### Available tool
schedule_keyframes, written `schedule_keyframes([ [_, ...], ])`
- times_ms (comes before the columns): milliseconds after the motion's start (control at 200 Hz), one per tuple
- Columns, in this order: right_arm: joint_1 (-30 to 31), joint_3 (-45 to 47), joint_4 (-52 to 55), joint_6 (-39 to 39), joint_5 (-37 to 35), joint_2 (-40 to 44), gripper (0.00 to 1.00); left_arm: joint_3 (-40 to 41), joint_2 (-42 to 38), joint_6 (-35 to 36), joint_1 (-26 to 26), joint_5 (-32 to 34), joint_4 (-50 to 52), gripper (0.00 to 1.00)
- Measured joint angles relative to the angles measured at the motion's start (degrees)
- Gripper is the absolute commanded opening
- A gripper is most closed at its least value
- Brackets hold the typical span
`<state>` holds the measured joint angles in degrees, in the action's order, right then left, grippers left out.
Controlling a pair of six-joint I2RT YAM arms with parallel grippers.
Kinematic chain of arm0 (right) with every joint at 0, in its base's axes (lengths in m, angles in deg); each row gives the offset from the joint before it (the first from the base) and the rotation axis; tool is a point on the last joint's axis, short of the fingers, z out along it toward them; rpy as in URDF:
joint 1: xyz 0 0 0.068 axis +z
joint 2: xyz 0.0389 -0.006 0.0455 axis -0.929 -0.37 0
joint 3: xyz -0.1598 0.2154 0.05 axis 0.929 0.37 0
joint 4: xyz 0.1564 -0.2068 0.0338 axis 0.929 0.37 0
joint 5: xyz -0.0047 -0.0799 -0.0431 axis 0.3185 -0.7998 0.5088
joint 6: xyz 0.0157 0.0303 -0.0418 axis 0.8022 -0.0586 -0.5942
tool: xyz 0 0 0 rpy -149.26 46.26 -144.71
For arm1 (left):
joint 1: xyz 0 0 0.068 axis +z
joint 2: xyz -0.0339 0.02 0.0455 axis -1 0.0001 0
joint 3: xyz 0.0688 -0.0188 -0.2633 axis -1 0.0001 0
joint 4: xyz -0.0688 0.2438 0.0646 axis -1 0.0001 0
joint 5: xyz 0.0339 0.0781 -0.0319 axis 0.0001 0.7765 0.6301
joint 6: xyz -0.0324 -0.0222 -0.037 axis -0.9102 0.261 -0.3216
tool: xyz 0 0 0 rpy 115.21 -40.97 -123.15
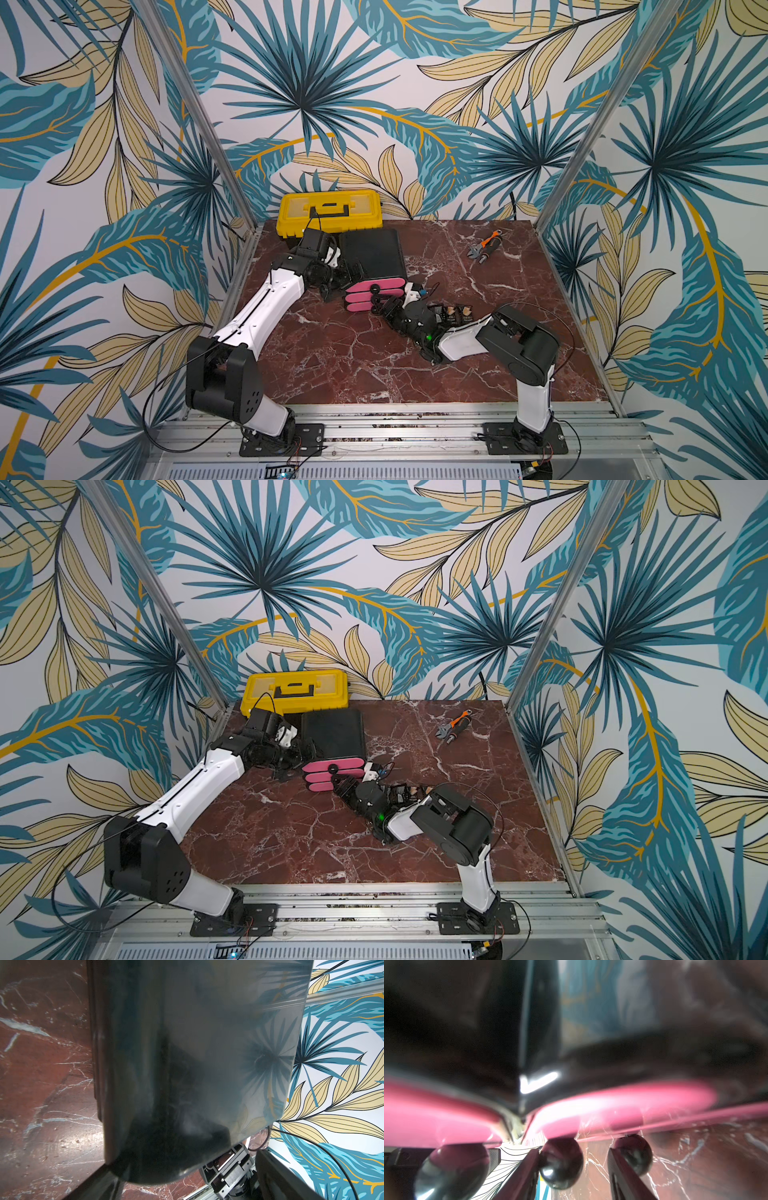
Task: Take the cookies out of the drawer
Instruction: Open the drawer in the storage box.
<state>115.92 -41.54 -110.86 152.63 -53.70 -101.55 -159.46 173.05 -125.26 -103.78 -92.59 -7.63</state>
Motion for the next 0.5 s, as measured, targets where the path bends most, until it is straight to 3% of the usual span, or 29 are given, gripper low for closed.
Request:
schedule_keyframes([
  [250,0.0,-1.2,0.3,0.7,-0.5,0.0,0.30,0.0,0.0,1.1,0.0,0.0,0.1,1.00],
  [501,0.6,-1.7,6.9,0.5,-0.8,2.9,0.23,0.0,0.6,1.8,0.0,0.0,0.5,1.00],
])
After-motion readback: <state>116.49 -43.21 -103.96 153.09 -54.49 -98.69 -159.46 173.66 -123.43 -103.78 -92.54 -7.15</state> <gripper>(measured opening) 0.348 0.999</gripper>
